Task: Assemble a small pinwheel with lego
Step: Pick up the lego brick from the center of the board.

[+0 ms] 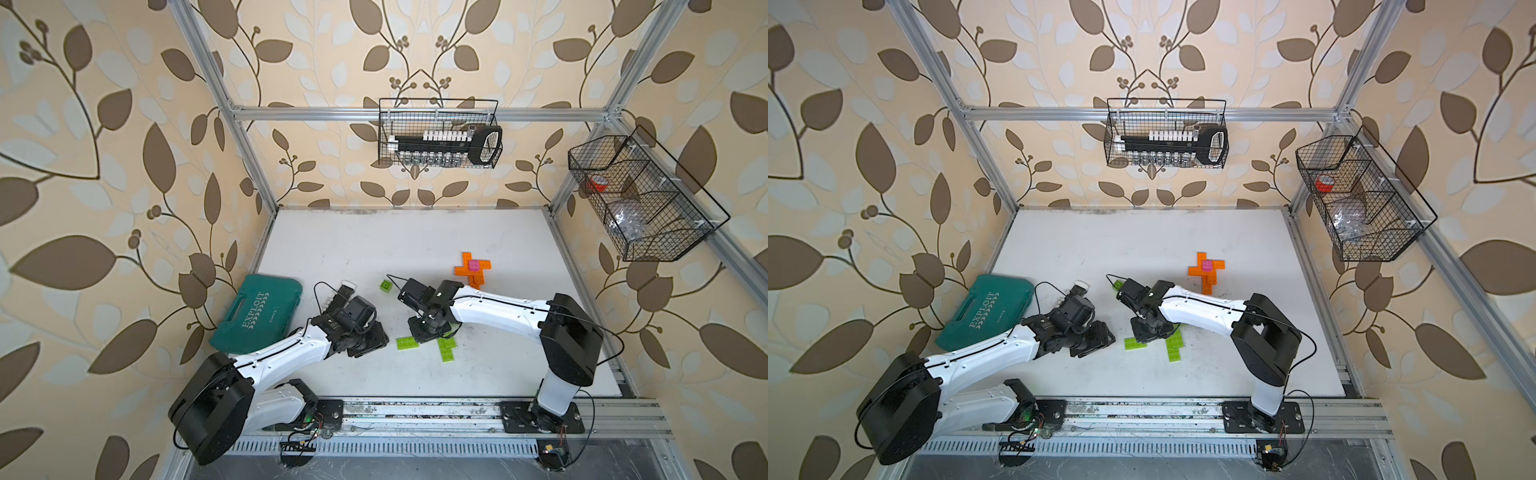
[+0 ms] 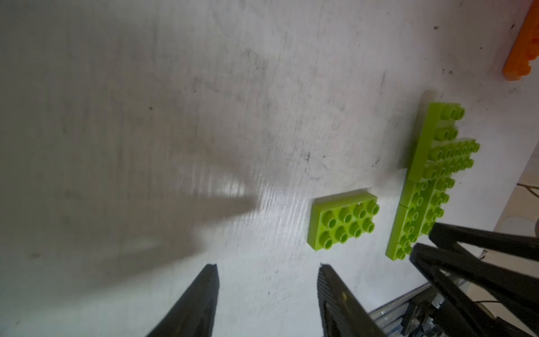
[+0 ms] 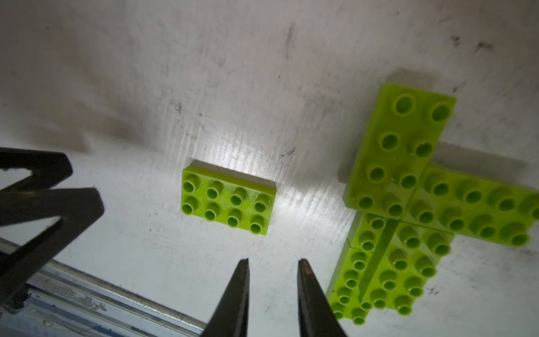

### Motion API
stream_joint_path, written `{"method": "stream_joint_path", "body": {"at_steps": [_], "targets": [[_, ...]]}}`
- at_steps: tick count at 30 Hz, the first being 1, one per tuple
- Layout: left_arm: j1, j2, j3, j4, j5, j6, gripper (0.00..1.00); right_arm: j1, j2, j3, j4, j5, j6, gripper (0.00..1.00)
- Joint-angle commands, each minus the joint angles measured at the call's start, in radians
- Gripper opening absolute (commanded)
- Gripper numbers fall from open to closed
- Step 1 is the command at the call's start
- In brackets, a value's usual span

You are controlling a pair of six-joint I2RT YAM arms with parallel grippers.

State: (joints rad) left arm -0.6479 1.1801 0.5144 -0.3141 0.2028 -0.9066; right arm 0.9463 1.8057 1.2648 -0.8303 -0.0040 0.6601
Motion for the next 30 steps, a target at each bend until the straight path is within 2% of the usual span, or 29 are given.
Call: {"method": "stream_joint_path", "body": {"at_steps": [1, 7, 30], "targets": [[-0.002, 0.003, 0.004, 0.102, -0.026, -0.012, 0.56, 0.017, 0.044, 0.059, -0.055, -0.006, 0.077, 0.23], [-0.002, -0.026, 0.006, 0.055, -0.059, 0.006, 0.55, 0.021, 0.092, 0.085, -0.064, -0.002, 0.098, 0.21], [-0.002, -0.037, -0.003, 0.054, -0.066, 0.028, 0.55, 0.004, 0.18, 0.126, -0.092, -0.005, 0.111, 0.21]]}}
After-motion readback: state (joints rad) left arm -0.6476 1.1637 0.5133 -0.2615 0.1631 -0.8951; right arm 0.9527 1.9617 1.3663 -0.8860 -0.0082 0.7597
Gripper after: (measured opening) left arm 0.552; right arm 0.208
